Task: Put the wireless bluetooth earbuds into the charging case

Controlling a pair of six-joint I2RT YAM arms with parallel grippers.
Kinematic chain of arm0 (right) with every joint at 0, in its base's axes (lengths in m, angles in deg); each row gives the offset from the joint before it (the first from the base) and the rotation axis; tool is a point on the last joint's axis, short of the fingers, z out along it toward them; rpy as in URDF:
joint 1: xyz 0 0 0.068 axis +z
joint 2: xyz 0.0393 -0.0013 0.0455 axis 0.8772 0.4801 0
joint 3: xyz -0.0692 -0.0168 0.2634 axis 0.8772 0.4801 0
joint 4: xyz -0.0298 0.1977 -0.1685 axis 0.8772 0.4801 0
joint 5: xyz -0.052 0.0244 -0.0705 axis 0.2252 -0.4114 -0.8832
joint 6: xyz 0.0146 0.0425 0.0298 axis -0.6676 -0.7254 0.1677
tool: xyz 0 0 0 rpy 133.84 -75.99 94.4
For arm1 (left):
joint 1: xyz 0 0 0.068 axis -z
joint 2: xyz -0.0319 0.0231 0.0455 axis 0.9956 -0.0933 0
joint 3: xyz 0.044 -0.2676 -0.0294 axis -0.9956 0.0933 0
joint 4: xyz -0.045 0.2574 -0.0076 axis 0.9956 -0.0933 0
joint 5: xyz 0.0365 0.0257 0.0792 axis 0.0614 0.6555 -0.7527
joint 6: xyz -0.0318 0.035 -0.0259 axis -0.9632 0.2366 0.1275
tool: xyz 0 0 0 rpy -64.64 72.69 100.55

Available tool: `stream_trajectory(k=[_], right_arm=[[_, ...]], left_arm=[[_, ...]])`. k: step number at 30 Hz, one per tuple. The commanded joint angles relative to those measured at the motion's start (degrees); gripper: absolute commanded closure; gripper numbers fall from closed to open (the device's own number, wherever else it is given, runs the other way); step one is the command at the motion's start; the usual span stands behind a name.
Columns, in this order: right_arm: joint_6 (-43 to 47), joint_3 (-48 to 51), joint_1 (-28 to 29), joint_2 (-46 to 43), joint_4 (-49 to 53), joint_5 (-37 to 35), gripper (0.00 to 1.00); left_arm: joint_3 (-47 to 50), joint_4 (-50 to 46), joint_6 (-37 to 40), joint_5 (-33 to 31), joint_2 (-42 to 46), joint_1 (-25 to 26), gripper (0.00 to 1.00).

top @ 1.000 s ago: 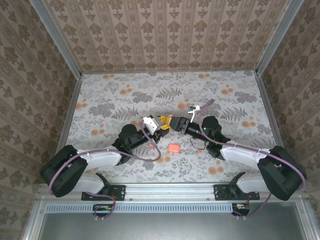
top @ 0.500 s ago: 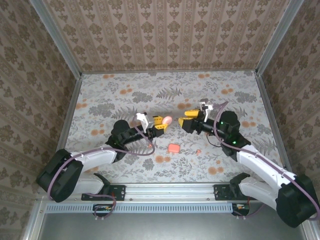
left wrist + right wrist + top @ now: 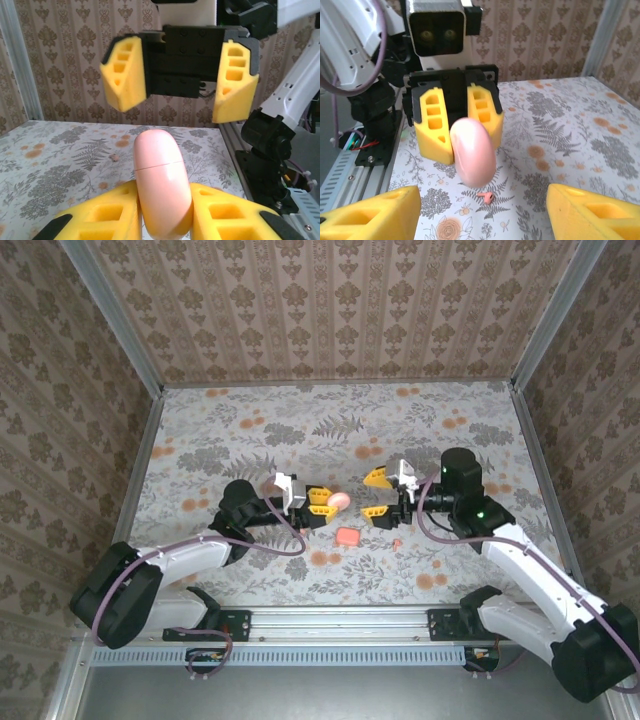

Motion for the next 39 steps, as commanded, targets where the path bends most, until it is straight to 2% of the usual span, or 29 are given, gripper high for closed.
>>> stream_trajectory(k=[1, 4, 15, 39], right_arm=[[6.62, -3.06, -0.13, 2.38, 3.77, 7.30, 0.35], [7.22, -4.37, 0.55, 4.66, 2.79, 9.65, 0.36], [13.20, -10.20, 3.08, 11.66, 9.15, 14.14, 0.42], [18.74, -14.40, 4.90, 17.59, 13.89, 16.72, 0.64]], left_arm=[[-1.67, 0.22, -1.31, 3.55, 1.11, -0.20, 0.75], [-1.55, 0.19, -1.30, 3.68, 1.30, -0.22, 0.75], [-1.25, -1.50, -1.45, 3.56, 2.82, 0.24, 0.76], [-2.05, -3.71, -0.23, 3.45, 4.82, 0.35, 0.76]])
